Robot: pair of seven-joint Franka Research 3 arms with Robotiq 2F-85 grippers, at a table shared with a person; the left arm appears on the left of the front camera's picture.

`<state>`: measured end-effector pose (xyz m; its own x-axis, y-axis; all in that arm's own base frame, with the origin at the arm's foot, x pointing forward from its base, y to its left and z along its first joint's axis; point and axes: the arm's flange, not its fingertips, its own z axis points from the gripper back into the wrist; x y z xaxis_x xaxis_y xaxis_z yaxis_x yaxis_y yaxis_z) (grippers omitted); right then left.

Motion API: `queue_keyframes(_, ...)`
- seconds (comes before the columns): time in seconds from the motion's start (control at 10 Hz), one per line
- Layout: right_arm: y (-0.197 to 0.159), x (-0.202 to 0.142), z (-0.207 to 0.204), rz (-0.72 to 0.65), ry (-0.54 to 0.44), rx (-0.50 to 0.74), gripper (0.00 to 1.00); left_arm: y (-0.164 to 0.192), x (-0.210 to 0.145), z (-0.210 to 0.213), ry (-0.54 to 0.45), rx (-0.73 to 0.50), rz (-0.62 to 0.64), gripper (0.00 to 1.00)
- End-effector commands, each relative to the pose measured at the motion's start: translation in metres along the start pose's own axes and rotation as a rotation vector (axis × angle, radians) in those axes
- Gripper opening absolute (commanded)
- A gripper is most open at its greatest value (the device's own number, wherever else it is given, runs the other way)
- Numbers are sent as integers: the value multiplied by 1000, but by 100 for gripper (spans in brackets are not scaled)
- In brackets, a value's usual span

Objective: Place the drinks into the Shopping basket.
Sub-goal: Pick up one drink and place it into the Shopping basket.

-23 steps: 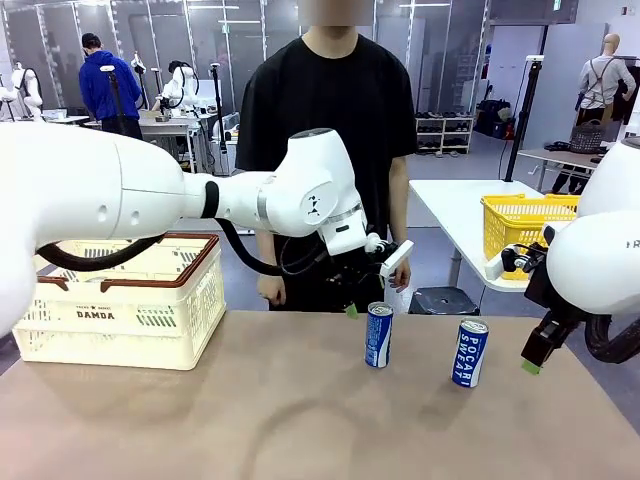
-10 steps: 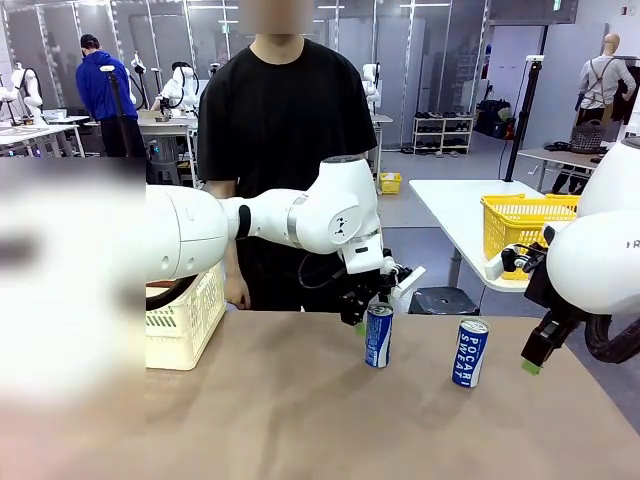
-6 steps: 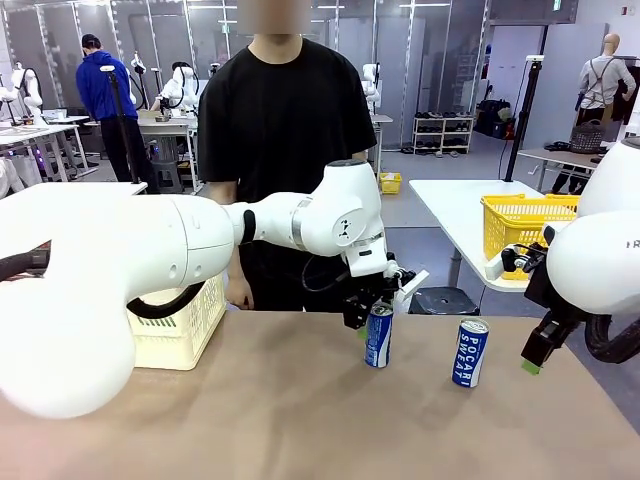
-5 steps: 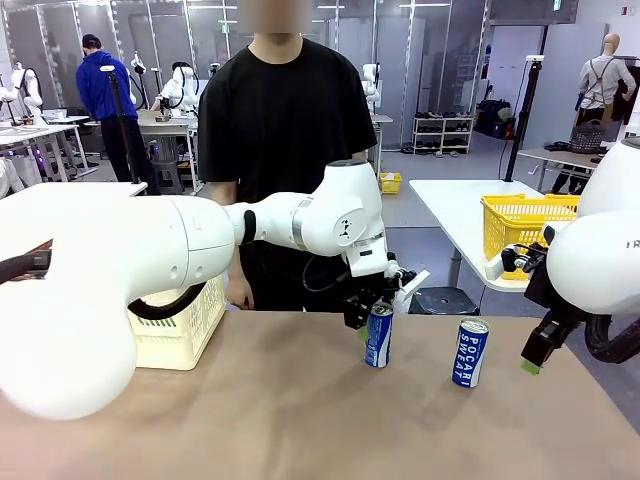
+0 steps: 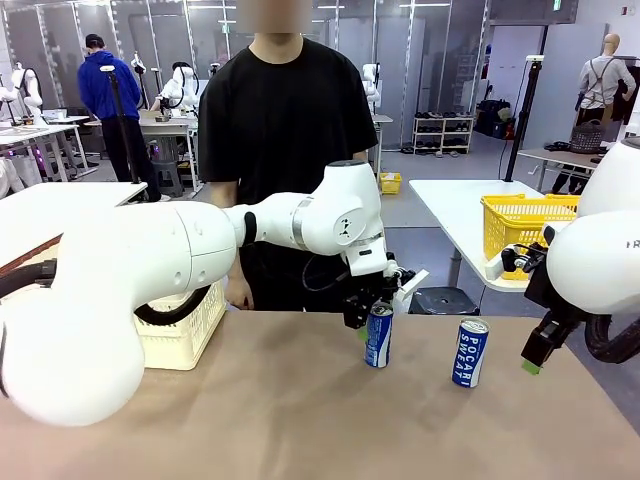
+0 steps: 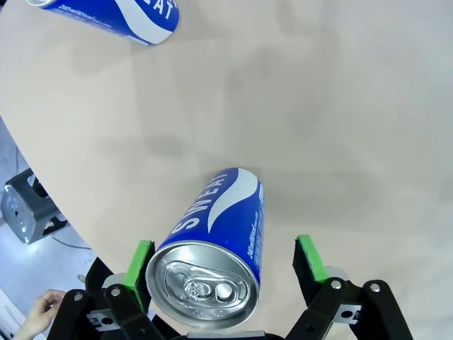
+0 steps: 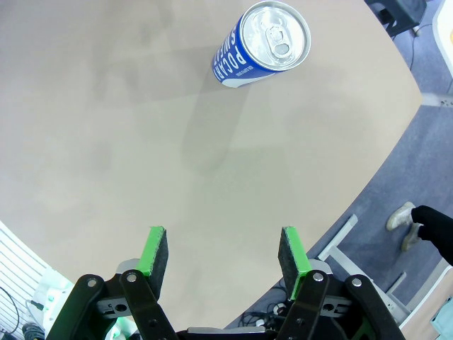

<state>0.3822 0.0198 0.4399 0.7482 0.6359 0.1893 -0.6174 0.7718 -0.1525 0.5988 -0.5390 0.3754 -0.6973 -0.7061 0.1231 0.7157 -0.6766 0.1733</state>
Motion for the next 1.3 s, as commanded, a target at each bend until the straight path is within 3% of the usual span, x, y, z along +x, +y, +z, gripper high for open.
queue_keyframes(0.0, -1, -2, 0, -4, -2, 3, 79, 47, -1, 6, -30, -17, 7, 95)
queue_keyframes(0.8, -1, -2, 0, -4, -2, 3, 79, 57, 1, 7, -79, -38, 54, 71)
queue_keyframes(1.0, -1, -2, 0, -4, -2, 3, 79, 54, -1, 7, -71, -34, 70, 59)
queue_keyframes(1.2, -1, -2, 0, -4, -2, 3, 79, 53, -4, 7, -50, -31, 127, 39)
